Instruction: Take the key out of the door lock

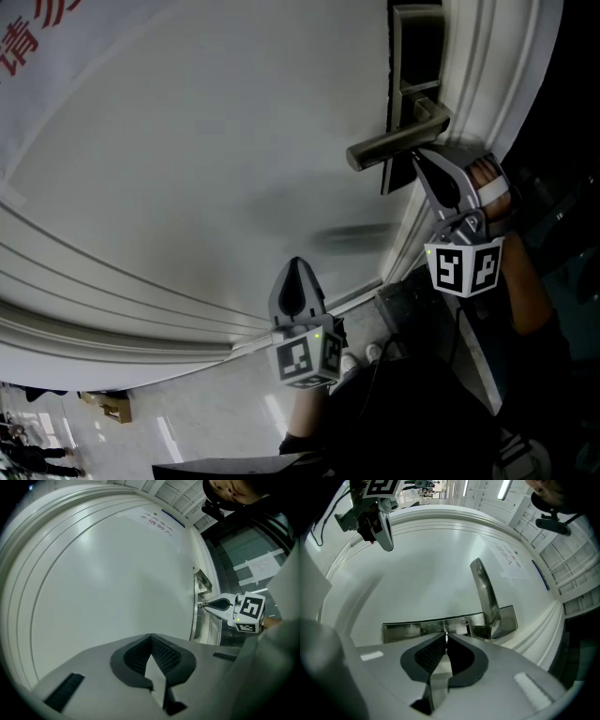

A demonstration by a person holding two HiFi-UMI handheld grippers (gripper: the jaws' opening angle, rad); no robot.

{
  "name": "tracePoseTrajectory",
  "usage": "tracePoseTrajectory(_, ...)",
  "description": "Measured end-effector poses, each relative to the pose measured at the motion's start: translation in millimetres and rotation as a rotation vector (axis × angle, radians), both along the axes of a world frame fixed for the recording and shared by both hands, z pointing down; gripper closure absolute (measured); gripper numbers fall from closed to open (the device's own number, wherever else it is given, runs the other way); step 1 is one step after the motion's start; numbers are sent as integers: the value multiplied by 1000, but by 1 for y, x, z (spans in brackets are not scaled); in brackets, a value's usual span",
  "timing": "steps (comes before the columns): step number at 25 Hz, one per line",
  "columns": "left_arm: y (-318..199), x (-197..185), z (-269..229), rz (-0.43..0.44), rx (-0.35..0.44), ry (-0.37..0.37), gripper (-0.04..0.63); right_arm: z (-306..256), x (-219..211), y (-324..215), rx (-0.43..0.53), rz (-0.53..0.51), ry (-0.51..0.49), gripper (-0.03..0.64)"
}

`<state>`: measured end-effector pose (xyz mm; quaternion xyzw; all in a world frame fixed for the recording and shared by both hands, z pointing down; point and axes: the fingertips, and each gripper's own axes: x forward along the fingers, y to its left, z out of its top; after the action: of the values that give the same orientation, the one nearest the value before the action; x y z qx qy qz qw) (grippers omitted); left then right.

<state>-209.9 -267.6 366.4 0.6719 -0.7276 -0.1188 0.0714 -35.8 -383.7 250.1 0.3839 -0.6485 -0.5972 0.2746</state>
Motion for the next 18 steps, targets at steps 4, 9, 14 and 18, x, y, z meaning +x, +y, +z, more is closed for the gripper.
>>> tracePoseTrajectory(4,-1,0,-3,2,6,-1,595,0,0,0,1,-6,27,601)
tracePoseTrajectory(9,-2,2,-1,1,-7,1,595,1,0,1,4,-3,42,601)
tracePoseTrajectory(14,-3,4,-3,18,5,3,595,0,0,1,10,1,63,601)
tracePoseTrajectory(18,-2,4,-2,10,-22,22,595,1,0,1,10,1,78,603)
